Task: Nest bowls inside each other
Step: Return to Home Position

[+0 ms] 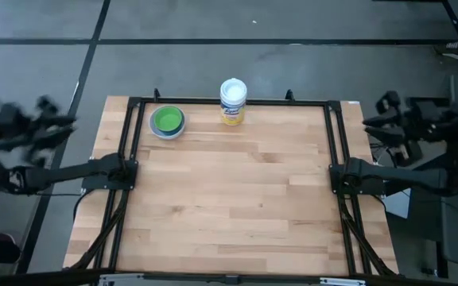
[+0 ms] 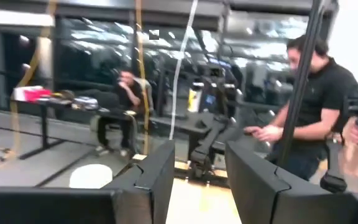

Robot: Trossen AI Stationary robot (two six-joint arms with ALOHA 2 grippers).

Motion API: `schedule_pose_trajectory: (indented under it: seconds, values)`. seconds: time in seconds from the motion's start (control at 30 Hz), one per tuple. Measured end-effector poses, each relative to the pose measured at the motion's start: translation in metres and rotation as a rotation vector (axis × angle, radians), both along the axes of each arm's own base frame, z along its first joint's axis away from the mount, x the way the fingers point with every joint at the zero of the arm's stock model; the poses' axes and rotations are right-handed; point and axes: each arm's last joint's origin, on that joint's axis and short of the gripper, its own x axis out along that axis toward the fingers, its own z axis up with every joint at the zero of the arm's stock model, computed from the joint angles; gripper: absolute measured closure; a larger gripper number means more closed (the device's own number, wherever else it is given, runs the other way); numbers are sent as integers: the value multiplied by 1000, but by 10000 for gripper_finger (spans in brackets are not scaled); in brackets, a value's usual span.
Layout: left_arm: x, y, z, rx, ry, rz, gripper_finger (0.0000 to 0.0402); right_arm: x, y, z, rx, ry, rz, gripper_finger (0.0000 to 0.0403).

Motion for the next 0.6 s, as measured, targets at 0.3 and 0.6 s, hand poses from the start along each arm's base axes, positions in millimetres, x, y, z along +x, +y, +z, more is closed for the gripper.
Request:
schedule_pose_trajectory:
  seconds: [0.3, 0.6]
  values:
    - [-71, -35, -82, -15, -77, 209, 262, -69, 18, -74, -40, -40, -161, 296]
    - [-93, -6, -87, -25, -35, 182, 257, -122, 29, -86, -17, -61, -316, 274]
